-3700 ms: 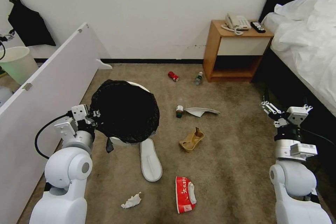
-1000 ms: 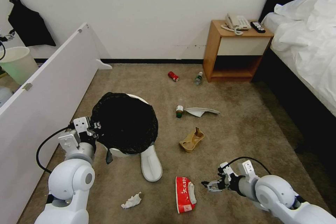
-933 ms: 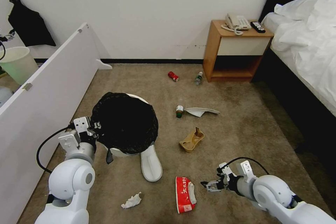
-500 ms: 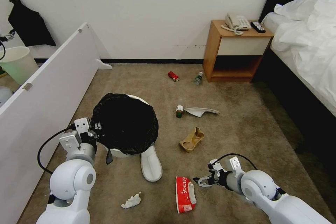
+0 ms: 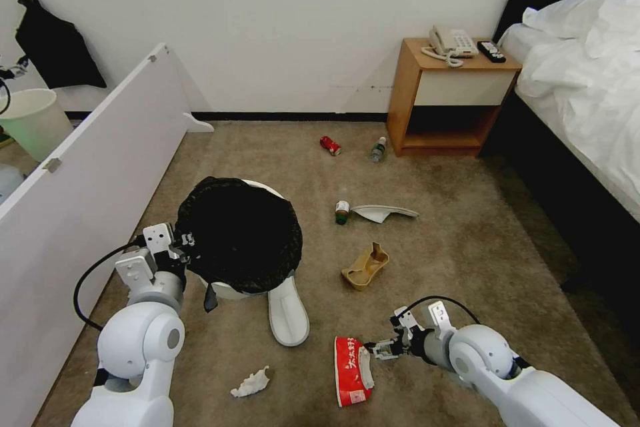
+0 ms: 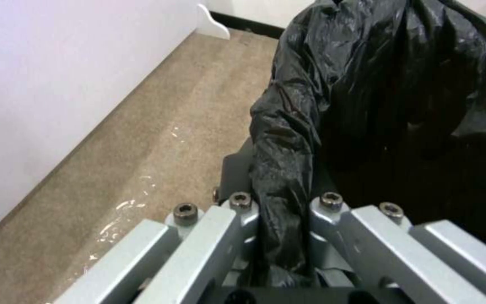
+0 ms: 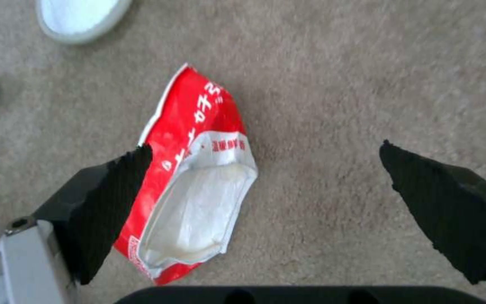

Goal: Pick up the trash bin, then pick up the garbage from the floor and place it into the trash bin.

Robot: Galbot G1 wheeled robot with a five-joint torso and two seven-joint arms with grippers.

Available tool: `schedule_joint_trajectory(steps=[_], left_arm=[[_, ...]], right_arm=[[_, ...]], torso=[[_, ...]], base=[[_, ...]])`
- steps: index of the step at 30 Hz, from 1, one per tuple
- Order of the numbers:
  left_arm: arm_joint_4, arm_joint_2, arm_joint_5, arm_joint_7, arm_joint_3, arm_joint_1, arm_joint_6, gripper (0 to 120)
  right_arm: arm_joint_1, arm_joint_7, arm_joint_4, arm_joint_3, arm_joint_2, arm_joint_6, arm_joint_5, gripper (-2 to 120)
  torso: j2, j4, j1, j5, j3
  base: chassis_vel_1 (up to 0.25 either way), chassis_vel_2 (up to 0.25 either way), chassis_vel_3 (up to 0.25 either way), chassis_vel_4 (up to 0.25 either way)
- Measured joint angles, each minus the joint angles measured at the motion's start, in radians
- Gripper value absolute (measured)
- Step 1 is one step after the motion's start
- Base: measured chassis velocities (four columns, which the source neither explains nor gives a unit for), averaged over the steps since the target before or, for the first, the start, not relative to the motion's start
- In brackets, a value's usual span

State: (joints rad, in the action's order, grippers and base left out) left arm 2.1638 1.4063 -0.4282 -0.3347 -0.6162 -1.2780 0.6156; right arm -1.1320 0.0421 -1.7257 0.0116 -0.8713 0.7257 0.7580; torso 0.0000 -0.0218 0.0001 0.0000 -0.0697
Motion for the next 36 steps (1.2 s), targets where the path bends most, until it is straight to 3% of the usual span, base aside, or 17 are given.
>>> schedule_joint_trajectory(steps=[22,36], left_arm=[[0.006,0.021,0.024,0.002,0.003,-0.014,-0.012,4],[-0.005,0.029,0.033,0.003,0.004,-0.013,-0.016,4]], right_arm=[[0.081,-0.013,0.151,-0.112,-0.055,-0.049,-0.040,100],[0.094,0.013,0.173,-0.153,-0.068,-0.074,-0.061,100]], torso=[[0.000,0.0000,0.000,0.0000,0.000],[0.000,0.0000,0.000,0.0000,0.000]], base=[[0.000,0.000,0.000,0.000],[0.000,0.000,0.000,0.000]])
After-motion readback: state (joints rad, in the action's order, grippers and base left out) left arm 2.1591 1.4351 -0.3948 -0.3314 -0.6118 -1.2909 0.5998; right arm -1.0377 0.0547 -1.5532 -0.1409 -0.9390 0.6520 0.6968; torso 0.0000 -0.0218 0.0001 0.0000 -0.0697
